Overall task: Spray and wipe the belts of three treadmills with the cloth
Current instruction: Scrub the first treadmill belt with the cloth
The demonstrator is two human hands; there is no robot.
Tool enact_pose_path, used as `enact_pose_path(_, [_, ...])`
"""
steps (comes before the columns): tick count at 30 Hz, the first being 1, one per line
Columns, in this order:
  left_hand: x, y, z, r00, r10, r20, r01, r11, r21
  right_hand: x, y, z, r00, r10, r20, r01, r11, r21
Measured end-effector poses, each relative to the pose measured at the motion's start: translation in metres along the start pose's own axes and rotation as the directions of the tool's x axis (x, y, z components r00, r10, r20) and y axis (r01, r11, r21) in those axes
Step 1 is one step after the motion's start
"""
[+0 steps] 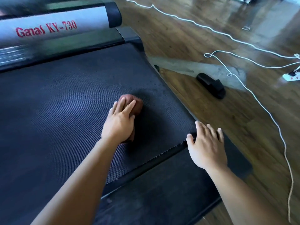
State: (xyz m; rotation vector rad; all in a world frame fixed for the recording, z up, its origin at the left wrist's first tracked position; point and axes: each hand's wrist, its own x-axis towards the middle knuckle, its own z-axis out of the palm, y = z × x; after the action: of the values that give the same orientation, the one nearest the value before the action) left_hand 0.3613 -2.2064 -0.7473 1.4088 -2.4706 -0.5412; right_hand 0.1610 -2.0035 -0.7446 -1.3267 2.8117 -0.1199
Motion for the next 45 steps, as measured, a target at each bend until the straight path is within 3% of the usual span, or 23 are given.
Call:
enact_pose_path(5, [0.017,0.074,0.03,0.974,0.208,0.095,-0.208,0.978,-0.005,0.0,0.0,-0.002,1.0,-0.008,0.025,0.008,1.0,-0.005])
enact_pose_path(8, [-0.004,0.098,0.042,0.894,0.408,0.182,-0.412,0.911,-0.022,0.0,0.0,-0.003,1.0,-0.01,0.026,0.01,1.0,-0.008])
enact_pose_path(11, [-0.029,0.087,0.043,0.804,0.542,0.243,-0.545,0.836,-0.064,0.001,0.001,-0.004,1.0,-0.019,0.022,0.019,1.0,-0.005])
enact_pose_path(14, [-0.037,0.057,0.034,0.757,0.601,0.256,-0.61,0.791,-0.05,0.0,0.001,-0.004,0.999,-0.021,0.031,0.021,1.0,0.001])
enact_pose_path(17, [-0.016,0.034,0.02,0.787,0.558,0.264,-0.573,0.819,-0.022,0.0,0.001,-0.002,1.0,-0.006,0.005,0.006,1.0,0.008])
enact_pose_path(22, [0.076,0.013,0.009,0.952,0.283,0.116,-0.282,0.959,-0.03,0.002,0.002,0.002,1.0,-0.006,0.006,0.006,1.0,-0.013])
enact_pose_path(26, [0.13,0.034,0.015,0.987,0.126,0.102,-0.127,0.992,0.003,0.002,0.001,0.002,1.0,-0.01,-0.015,0.01,1.0,-0.02])
enact_pose_path(29, [0.131,0.063,0.02,0.972,0.188,0.138,-0.187,0.982,-0.021,0.001,0.0,0.002,1.0,-0.011,-0.018,0.011,1.0,-0.022])
enact_pose_path(33, [0.091,0.078,0.032,0.875,0.437,0.21,-0.43,0.899,-0.078,0.002,0.001,0.002,1.0,-0.012,-0.009,0.011,0.999,-0.036])
enact_pose_path(36, [0.046,0.067,0.03,0.844,0.487,0.227,-0.475,0.874,-0.108,0.002,0.001,0.002,1.0,-0.009,-0.018,0.008,1.0,-0.025])
enact_pose_path(40, [-0.012,0.023,0.015,0.866,0.457,0.203,-0.444,0.889,-0.107,0.002,0.001,0.001,1.0,-0.003,-0.015,0.002,1.0,-0.012])
enact_pose_path(45, [-0.014,-0.033,0.001,0.965,0.247,0.092,-0.243,0.968,-0.057,0.002,0.001,0.002,1.0,-0.01,-0.016,0.01,1.0,-0.014])
